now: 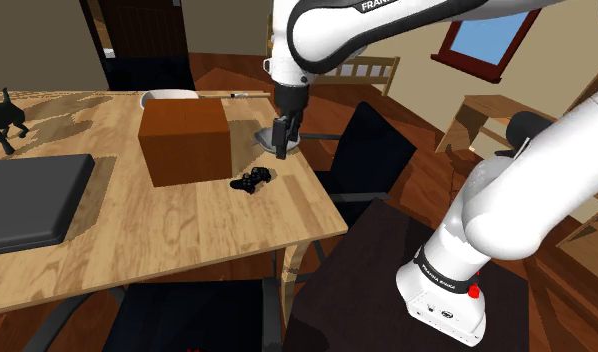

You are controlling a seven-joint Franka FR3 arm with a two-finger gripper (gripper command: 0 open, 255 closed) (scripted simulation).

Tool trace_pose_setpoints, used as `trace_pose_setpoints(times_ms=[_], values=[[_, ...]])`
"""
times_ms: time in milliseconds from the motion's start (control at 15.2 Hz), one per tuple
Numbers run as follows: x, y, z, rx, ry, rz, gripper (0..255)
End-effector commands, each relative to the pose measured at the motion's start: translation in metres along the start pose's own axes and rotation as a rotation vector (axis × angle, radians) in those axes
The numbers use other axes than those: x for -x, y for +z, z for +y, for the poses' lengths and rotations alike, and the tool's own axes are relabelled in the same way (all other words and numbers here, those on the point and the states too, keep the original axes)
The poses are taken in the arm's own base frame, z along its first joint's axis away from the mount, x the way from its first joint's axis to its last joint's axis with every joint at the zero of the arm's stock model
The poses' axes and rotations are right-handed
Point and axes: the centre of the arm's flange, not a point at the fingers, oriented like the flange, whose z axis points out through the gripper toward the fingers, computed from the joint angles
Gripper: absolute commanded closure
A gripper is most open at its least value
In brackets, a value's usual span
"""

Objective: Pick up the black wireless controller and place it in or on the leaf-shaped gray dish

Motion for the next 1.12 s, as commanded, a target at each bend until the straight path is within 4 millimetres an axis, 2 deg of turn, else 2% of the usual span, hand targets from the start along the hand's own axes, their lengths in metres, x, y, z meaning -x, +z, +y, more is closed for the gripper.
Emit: trace_pose_setpoints(times_ms=[0, 660, 1056], values=[[-0.021, 0.017, 0.0, 0.012, -0.027, 0.007, 0], [-0.125, 0.091, -0.018, 0.07, -0.156, 0.035, 0], [-0.129, 0.119, -0.017, 0.072, -0.16, 0.036, 0]])
